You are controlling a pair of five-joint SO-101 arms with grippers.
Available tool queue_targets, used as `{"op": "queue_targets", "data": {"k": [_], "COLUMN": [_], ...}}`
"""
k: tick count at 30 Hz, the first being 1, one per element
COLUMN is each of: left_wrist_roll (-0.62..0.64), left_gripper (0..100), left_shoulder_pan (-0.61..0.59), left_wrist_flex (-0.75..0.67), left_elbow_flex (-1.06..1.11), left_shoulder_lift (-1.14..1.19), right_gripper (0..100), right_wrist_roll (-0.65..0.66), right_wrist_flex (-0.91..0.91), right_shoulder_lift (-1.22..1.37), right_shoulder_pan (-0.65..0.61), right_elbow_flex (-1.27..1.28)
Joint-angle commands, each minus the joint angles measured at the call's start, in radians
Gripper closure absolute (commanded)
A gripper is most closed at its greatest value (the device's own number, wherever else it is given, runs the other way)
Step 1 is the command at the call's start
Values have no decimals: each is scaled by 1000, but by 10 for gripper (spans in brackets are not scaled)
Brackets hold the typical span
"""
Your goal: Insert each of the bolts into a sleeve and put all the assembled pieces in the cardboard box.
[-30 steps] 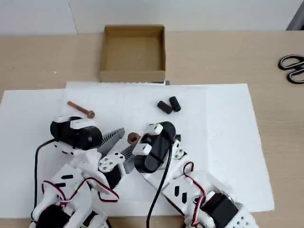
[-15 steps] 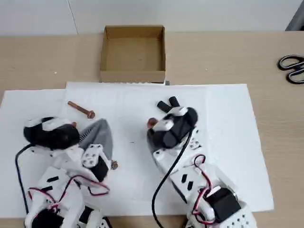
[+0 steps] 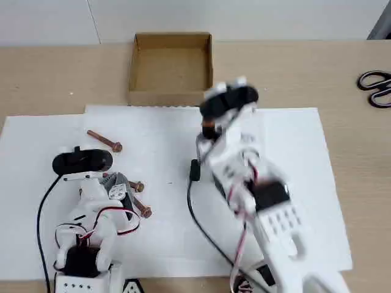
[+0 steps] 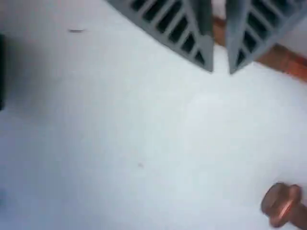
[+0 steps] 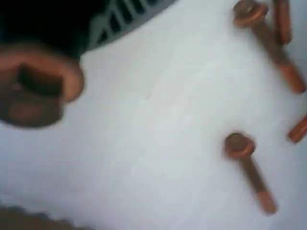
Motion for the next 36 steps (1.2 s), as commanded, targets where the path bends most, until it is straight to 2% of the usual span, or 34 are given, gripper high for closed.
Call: {"op": "queue_targets", "data": {"k": [1, 7, 15, 20, 23, 28, 30, 34, 36], "left_wrist_roll": [-15, -60, -78, -72, -72, -71, -71, -71, -71], "left_gripper": [994, 994, 994, 994, 994, 994, 994, 994, 994], "left_shoulder_pan": [-14, -14, -12, -11, -9, -11, -11, -11, -11], "left_wrist_flex": [-103, -212, -218, -218, -218, -216, -216, -216, -216], "left_elbow_flex": [64, 153, 154, 154, 154, 154, 154, 154, 154], "left_shoulder_lift": [-8, -8, -8, -8, -8, -8, -8, -8, -8], "right_gripper": [996, 996, 996, 995, 995, 992, 955, 815, 797], "right_wrist_roll": [35, 152, 195, 196, 245, 273, 275, 275, 275], "right_wrist_flex": [-77, -219, -309, -383, -401, -390, -387, -286, -254], "right_shoulder_lift": [246, 624, 1049, 1250, 1348, 1425, 1429, 1426, 1425], "right_shoulder_pan": [62, 114, 116, 114, 114, 113, 111, 111, 114], "right_elbow_flex": [-293, -655, -1073, -1231, -1289, -1339, -1341, -1341, -1344]}}
